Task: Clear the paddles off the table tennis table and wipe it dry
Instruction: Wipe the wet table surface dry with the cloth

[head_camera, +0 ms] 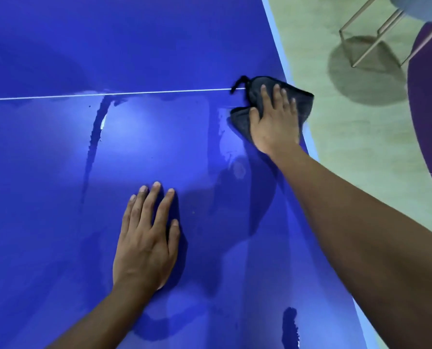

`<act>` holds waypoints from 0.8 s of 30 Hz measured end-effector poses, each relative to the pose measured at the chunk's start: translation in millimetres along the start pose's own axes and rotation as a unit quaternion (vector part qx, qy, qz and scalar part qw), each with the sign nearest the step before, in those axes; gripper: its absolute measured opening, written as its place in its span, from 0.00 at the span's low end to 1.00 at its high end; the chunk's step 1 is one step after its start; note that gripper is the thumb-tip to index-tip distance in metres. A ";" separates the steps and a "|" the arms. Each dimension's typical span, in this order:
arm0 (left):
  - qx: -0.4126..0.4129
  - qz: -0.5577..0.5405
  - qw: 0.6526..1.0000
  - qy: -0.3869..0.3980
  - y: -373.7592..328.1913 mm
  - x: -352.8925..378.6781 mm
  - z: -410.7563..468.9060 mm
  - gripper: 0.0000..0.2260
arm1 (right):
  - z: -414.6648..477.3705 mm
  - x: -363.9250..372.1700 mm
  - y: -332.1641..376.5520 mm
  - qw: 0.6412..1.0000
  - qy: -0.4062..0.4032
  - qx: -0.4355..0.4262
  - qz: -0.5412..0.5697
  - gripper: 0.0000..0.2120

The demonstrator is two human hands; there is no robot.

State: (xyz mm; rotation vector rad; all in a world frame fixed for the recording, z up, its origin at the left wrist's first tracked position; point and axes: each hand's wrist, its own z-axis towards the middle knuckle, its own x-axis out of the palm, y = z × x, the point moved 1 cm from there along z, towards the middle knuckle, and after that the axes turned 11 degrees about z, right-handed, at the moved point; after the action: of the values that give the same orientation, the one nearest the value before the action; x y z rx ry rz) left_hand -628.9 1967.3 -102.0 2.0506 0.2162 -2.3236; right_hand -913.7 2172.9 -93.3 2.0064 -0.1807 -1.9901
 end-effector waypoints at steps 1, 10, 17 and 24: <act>-0.001 0.000 1.000 -0.002 -0.3 -0.2 0.2 0.24 | -0.6 7.4 22.8 0.999 0.004 -0.036 0.000 0.31; -0.003 0.002 1.000 0.019 1.8 -3.1 -0.4 0.24 | -36.3 42.4 165.6 0.963 0.094 -0.251 0.036 0.29; -0.003 -0.001 0.999 0.035 1.9 -2.7 0.6 0.24 | 5.9 -4.4 -5.0 0.999 -0.021 -0.032 0.039 0.31; -0.016 -0.010 1.000 0.022 -1.4 -2.6 2.8 0.24 | 7.0 -2.9 -1.3 0.999 -0.032 0.030 0.026 0.31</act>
State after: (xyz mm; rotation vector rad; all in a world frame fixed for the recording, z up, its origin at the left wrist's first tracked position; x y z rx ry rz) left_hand -631.5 1968.1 -99.0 2.0946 0.2735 -2.2732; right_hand -920.9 2174.1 -90.8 1.9558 -0.3071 -2.0403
